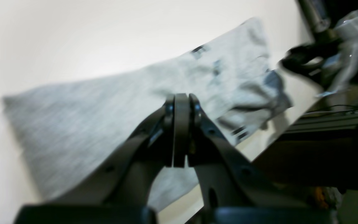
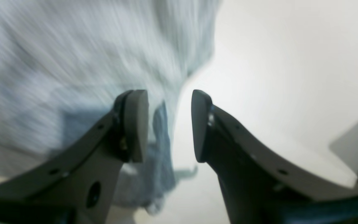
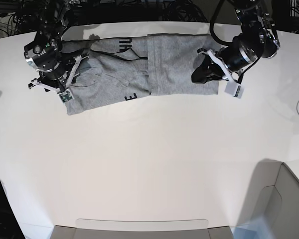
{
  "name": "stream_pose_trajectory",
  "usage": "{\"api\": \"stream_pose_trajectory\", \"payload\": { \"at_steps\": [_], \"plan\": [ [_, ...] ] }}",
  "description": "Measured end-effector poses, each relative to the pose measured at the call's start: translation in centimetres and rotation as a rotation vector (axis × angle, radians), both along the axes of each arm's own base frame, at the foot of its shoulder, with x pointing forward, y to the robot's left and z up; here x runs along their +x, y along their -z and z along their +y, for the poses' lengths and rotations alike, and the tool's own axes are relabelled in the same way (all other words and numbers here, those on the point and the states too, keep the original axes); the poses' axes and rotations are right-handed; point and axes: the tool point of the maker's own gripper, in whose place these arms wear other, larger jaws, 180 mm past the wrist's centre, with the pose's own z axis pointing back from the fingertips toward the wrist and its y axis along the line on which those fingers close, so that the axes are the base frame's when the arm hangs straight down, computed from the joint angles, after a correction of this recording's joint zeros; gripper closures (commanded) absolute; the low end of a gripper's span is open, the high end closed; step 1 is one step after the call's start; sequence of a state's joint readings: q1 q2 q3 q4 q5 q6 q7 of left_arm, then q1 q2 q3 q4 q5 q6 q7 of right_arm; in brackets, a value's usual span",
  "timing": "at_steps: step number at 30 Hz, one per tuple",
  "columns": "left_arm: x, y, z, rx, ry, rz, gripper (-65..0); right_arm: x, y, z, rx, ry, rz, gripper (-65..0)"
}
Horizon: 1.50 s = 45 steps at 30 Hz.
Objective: Fold the T-shirt properly
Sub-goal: 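Grasp the shirt's sleeve end with the left gripper and fold it toward the right gripper, then grasp the opposite shirt end with the right gripper and fold it inward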
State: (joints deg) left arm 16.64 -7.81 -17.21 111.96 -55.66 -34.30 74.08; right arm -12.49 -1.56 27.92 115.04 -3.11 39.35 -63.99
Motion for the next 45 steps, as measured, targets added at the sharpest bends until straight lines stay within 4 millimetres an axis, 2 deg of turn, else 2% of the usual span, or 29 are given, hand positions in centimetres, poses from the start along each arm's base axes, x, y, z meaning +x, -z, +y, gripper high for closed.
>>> {"api": "stream_pose_trajectory", "payload": {
  "at_steps": [2, 5, 8, 10, 14, 17, 19, 21, 23, 26, 30, 35, 38, 39, 41, 43, 45],
  "plan": [
    [-0.8, 0.8, 0.2, 0.004, 0.0, 0.035, 0.0, -0.1, -0.4, -0.2, 0.049, 0.024, 0.017, -23.2],
    [-1.4, 1.7, 0.1, -0.007, -0.002, 0.072, 0.0, -0.7, -0.9, -2.2, 0.078, 0.098, 0.084, -23.2],
    [-1.3, 1.6, 0.1, -0.009, -0.002, 0.066, 0.0, 1.2, -3.0, -5.2, 0.144, 0.203, -0.028, -23.2],
    [-1.2, 1.6, 0.1, -0.009, -0.003, 0.066, 0.0, 1.7, -3.4, -6.9, 0.179, 0.262, -0.062, -23.2],
    [-1.3, 1.6, 0.1, -0.009, -0.003, 0.067, 0.0, 0.7, -0.8, -8.7, 0.197, 0.289, 0.03, -23.2],
    [-1.3, 1.7, 0.0, -0.01, -0.003, 0.069, 0.0, -0.5, 3.0, -9.1, 0.256, 0.314, 0.152, -23.2],
    [-1.3, 1.7, 0.1, -0.008, -0.002, 0.068, 0.0, -1.5, 5.4, -8.5, 0.308, 0.327, 0.232, -23.2],
    [-1.2, 1.6, 0.1, -0.008, -0.003, 0.066, 0.0, -1.2, 6.2, -7.4, 0.395, 0.316, 0.227, -23.2],
    [-1.4, 1.7, 0.1, -0.01, -0.002, 0.069, 0.0, -0.5, 6.5, -6.2, 0.493, 0.3, 0.197, -23.2],
    [-1.5, 1.7, -0.5, -0.014, 0.017, 0.072, 0.0, -0.7, 6.8, -4.0, 0.582, 0.223, 0.201, -23.2],
    [-1.5, 1.7, -1.0, -0.02, 0.033, 0.071, 0.0, -1.2, 7.2, 1.0, 0.74, 0.09, 0.247, -23.1],
    [-1.9, 2.8, -0.8, -0.026, 0.027, 0.107, 0.0, -1.5, 7.4, 5.9, 0.805, -0.02, 0.299, -23.1],
    [-2.0, 3.3, -0.8, -0.039, 0.022, 0.127, 0.0, -1.7, 7.6, 7.2, 0.817, -0.04, 0.314, -22.4],
    [-2.0, 3.5, -0.8, -0.044, 0.016, 0.132, 0.0, -1.6, 7.7, 7.3, 0.808, -0.042, 0.316, -20.6],
    [-2.2, 4.0, -0.7, -0.046, 0.012, 0.151, 0.0, -1.5, 8.0, 7.4, 0.782, -0.034, 0.318, -12.9],
    [-2.3, 4.2, -0.7, -0.051, 0.01, 0.157, 0.0, -1.3, 8.3, 7.5, 0.758, -0.032, 0.318, -1.4],
    [-2.3, 4.2, -0.7, -0.052, 0.01, 0.156, 0.0, -0.8, 8.4, 7.7, 0.733, -0.038, 0.324, 0.0]
  ]
}}
